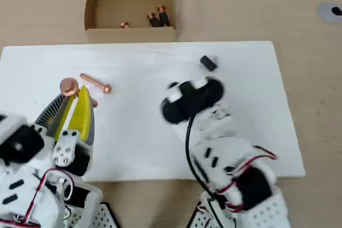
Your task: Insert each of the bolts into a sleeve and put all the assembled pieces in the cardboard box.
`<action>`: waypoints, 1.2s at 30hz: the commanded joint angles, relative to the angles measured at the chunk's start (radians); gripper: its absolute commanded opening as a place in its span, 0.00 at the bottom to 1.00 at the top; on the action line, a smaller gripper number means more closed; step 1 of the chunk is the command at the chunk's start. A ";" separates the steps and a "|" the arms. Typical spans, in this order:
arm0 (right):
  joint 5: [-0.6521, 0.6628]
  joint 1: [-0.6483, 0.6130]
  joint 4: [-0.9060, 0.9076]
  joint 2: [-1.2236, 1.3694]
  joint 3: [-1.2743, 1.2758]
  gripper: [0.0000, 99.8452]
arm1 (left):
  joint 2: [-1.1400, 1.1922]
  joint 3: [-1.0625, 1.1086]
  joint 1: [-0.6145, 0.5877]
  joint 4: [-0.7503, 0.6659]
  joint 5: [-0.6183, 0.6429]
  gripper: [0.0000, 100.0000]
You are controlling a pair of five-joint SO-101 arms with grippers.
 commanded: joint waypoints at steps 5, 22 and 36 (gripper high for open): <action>-0.037 -0.213 -0.359 -0.036 0.216 0.01 | -0.058 0.041 0.012 -0.020 -0.012 0.01; -0.114 -0.274 -0.684 -0.044 0.332 0.01 | -0.053 0.104 0.020 -0.226 0.141 0.01; -0.118 -0.367 -0.703 -0.044 0.334 0.01 | -0.053 0.235 0.101 -0.302 0.137 0.01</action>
